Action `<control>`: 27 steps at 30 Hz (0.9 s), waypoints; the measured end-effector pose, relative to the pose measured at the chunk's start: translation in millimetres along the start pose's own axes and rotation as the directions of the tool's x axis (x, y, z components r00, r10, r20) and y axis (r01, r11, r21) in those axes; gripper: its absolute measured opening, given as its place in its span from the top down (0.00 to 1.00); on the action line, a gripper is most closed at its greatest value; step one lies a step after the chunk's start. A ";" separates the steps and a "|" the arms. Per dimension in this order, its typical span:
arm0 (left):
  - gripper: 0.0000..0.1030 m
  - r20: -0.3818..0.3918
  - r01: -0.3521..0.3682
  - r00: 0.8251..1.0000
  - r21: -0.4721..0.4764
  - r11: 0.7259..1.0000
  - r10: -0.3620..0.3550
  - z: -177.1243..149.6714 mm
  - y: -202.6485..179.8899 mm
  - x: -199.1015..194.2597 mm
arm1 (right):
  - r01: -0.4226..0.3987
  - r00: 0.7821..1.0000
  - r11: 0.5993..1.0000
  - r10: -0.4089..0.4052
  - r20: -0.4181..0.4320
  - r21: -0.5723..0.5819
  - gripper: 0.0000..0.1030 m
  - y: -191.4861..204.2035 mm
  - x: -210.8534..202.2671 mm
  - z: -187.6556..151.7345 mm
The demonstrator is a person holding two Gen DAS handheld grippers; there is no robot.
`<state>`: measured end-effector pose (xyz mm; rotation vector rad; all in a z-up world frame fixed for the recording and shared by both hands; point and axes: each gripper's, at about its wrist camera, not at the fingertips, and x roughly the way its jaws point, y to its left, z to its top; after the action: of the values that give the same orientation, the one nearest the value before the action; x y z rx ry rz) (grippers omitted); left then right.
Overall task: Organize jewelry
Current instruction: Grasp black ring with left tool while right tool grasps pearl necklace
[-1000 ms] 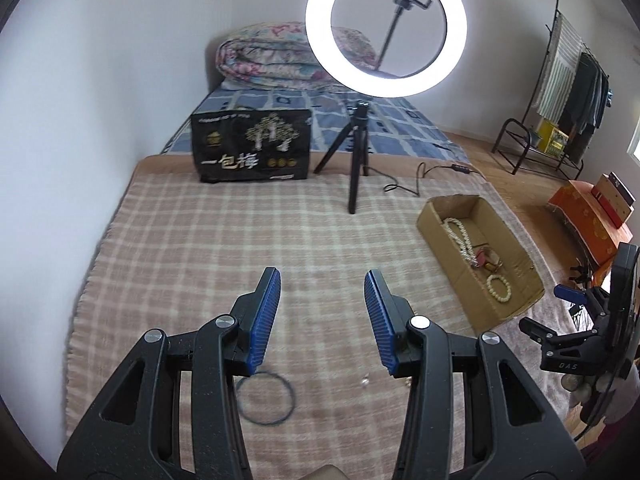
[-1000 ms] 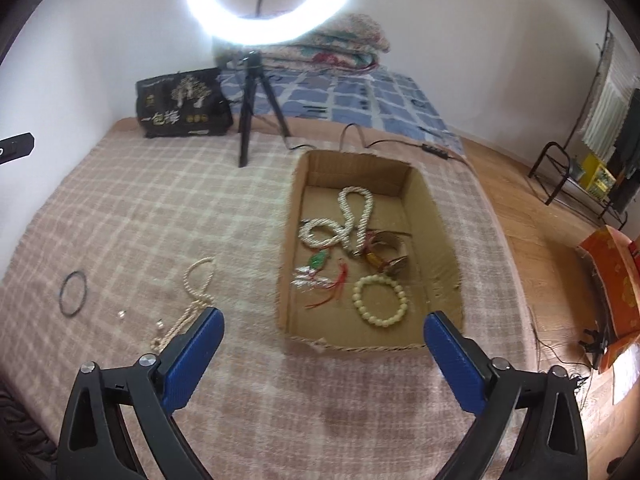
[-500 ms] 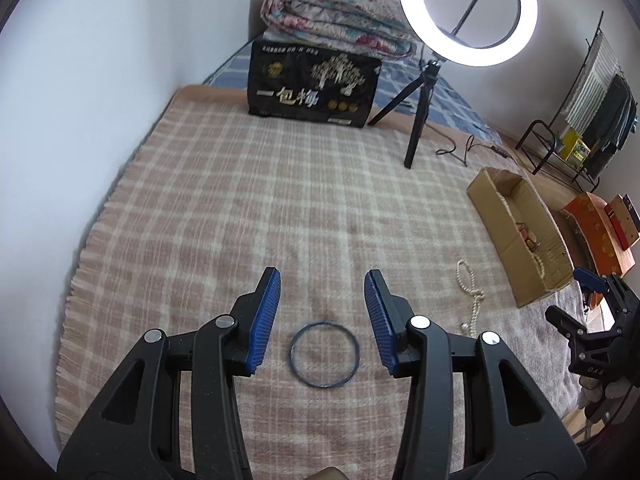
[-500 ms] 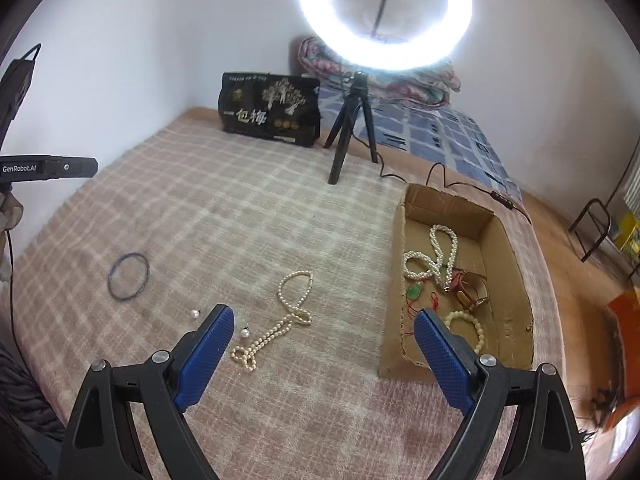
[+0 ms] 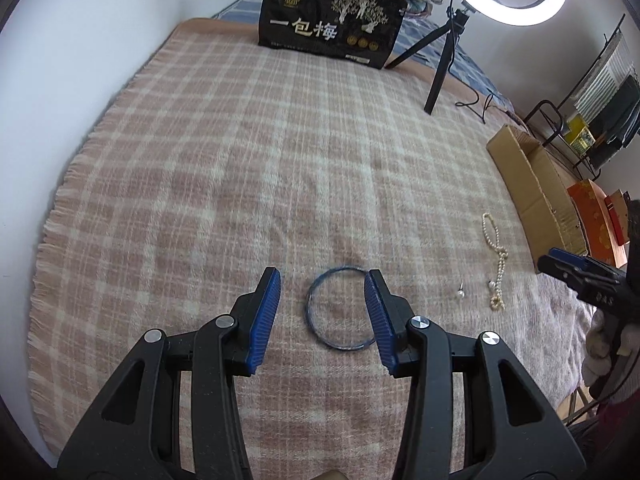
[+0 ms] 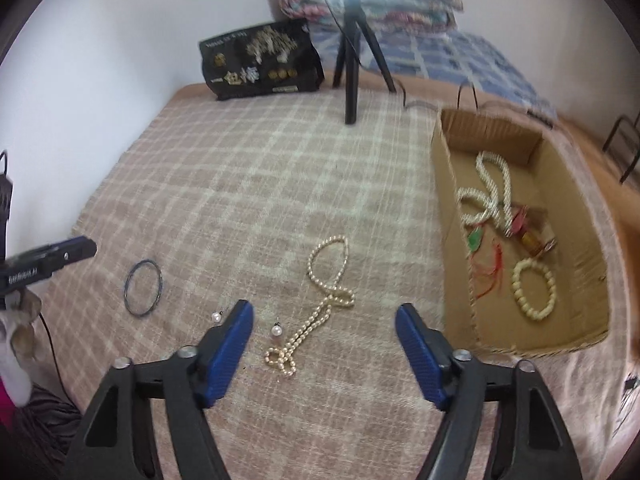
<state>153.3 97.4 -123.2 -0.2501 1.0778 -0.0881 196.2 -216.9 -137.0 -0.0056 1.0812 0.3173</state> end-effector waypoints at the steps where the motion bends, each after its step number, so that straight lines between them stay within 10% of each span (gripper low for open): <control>1: 0.57 -0.008 0.002 1.000 -0.001 1.000 -0.002 -1.1 0.9 2.2 | -0.004 1.000 1.000 0.004 -0.018 0.025 0.41 -3.9 5.1 1.0; 12: 0.57 -0.088 0.015 0.996 -0.025 1.000 -0.017 -8.1 7.0 25.9 | -0.076 0.989 0.972 0.101 -0.105 0.221 0.64 -24.8 40.6 16.6; 27: 0.57 -0.132 0.006 0.991 -0.045 0.999 -0.012 -9.7 12.3 42.0 | -0.028 0.982 0.972 0.070 -0.174 0.232 0.67 -19.5 71.7 13.4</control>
<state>164.0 99.7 -166.7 -0.2928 1.2118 -0.0900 243.6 -215.4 -195.7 0.2019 1.2953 0.2385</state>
